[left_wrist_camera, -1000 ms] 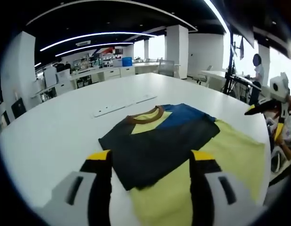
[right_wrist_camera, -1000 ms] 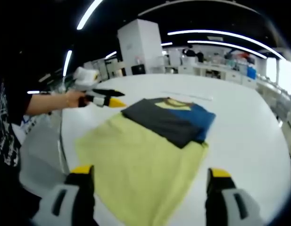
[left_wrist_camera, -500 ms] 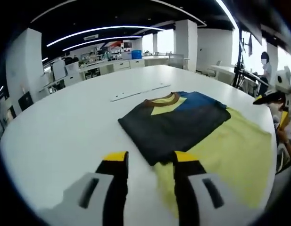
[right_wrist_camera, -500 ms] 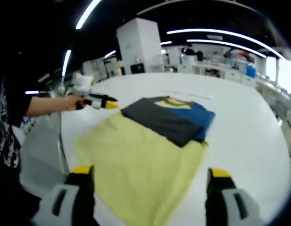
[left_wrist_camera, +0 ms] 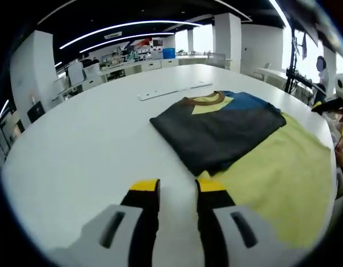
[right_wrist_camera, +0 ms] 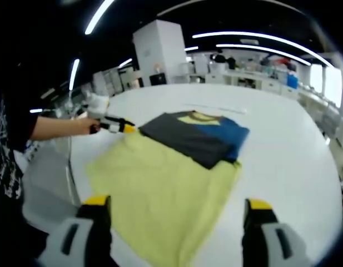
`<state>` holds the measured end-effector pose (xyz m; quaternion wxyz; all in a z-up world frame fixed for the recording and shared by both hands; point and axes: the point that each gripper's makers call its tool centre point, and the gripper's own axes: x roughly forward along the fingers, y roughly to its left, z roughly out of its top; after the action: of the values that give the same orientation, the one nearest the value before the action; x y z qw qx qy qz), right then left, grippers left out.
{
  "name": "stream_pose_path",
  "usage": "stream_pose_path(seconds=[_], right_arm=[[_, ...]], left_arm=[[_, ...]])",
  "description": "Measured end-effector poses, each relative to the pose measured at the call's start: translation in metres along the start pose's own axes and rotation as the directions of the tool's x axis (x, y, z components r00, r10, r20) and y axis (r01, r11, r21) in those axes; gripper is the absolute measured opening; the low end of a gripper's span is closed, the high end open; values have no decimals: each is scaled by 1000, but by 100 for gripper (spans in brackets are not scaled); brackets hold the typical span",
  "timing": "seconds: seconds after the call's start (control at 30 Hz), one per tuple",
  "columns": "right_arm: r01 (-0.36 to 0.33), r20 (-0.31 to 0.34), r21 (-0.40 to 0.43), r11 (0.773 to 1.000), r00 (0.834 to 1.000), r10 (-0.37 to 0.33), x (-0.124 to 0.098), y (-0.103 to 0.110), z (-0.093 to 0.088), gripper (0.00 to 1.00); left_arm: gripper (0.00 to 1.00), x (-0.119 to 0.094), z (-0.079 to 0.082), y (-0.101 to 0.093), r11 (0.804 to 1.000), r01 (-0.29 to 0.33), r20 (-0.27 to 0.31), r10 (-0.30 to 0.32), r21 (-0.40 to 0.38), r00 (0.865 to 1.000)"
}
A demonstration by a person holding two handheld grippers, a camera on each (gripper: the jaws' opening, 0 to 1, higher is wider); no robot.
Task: Fold the garment on the visible template until the final outline fits inside the template.
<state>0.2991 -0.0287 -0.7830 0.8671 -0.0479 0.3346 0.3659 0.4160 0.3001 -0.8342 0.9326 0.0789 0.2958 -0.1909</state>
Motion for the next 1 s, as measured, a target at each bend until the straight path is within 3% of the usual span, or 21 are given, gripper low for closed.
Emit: stream_pose_path(seconds=[0.4, 0.67, 0.73, 1.0], right_arm=[[6, -13, 14, 1000, 1000, -6, 4, 1, -3, 99], [4, -21, 15, 1000, 1000, -4, 7, 5, -5, 99], [6, -22, 18, 1000, 1000, -6, 7, 4, -6, 99], [15, -24, 23, 1000, 1000, -14, 7, 0, -8, 98]], left_arm=[[18, 8, 1, -8, 999, 50, -2, -50, -18, 999], [9, 13, 1, -18, 995, 87, -17, -88, -49, 996], [6, 11, 8, -29, 994, 92, -17, -93, -52, 995], [0, 16, 7, -26, 992, 83, -27, -86, -96, 996]])
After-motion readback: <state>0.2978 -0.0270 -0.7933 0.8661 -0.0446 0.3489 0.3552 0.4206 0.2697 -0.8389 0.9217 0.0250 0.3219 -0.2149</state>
